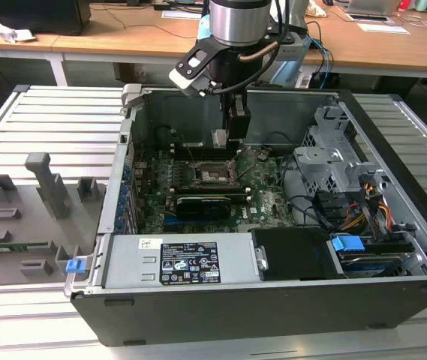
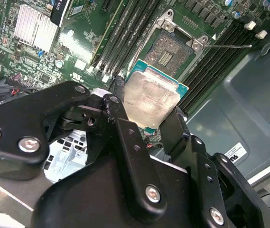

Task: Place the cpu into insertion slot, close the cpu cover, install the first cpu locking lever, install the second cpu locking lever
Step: 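Place the cpu into insertion slot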

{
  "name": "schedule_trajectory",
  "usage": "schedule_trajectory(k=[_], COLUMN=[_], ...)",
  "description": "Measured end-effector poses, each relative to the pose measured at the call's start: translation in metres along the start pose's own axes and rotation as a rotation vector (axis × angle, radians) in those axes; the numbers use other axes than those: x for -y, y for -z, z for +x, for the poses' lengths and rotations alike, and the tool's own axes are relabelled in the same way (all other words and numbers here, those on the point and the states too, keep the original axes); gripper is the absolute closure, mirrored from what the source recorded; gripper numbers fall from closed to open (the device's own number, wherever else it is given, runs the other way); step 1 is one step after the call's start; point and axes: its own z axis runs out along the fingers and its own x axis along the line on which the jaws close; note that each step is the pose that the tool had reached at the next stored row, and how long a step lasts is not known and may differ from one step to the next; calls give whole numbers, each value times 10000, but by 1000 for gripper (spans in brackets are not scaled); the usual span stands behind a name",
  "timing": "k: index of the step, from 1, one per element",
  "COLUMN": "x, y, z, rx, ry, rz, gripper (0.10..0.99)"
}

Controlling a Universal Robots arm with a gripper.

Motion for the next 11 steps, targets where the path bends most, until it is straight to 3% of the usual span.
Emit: schedule_trajectory(k=[11], x=[-6], y=[-48], z=[0], rx=[-33], ry=[-4], rz=[135], gripper=[545])
